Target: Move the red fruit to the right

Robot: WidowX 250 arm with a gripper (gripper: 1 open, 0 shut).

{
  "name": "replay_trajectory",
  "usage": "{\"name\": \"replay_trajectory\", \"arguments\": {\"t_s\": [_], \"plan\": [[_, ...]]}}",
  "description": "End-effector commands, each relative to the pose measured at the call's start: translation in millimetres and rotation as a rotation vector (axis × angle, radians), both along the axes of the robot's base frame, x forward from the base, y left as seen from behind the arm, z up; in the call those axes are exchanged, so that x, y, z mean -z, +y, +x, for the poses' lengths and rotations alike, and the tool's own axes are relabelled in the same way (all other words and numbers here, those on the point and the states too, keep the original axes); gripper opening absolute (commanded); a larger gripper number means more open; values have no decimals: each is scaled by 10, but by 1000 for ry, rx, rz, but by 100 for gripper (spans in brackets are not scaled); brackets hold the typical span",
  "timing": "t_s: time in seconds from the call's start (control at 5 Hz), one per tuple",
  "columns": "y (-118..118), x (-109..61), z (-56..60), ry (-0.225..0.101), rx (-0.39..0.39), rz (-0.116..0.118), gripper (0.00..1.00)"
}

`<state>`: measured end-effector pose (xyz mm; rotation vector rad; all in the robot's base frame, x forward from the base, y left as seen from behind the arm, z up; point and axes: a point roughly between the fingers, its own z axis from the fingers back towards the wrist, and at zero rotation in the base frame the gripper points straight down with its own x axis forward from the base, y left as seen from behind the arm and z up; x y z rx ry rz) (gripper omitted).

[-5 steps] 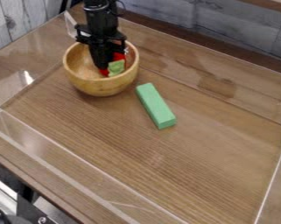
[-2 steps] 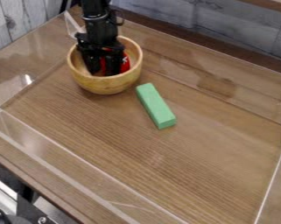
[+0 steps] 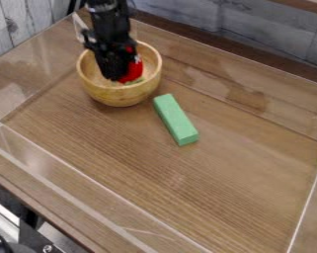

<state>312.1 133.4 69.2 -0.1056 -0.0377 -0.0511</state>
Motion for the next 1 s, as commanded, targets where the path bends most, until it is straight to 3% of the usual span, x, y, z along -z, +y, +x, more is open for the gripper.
{"name": "replay_trajectory", "arguments": {"t_s": [0.0, 0.2, 0.6, 0.8], "plan": [[-26, -300, -40, -89, 16, 18, 0], [-86, -385, -120, -120, 39, 9, 0], [-296, -733, -40, -176, -9, -10, 0], [-488, -800, -77, -194, -88, -12, 0]]}}
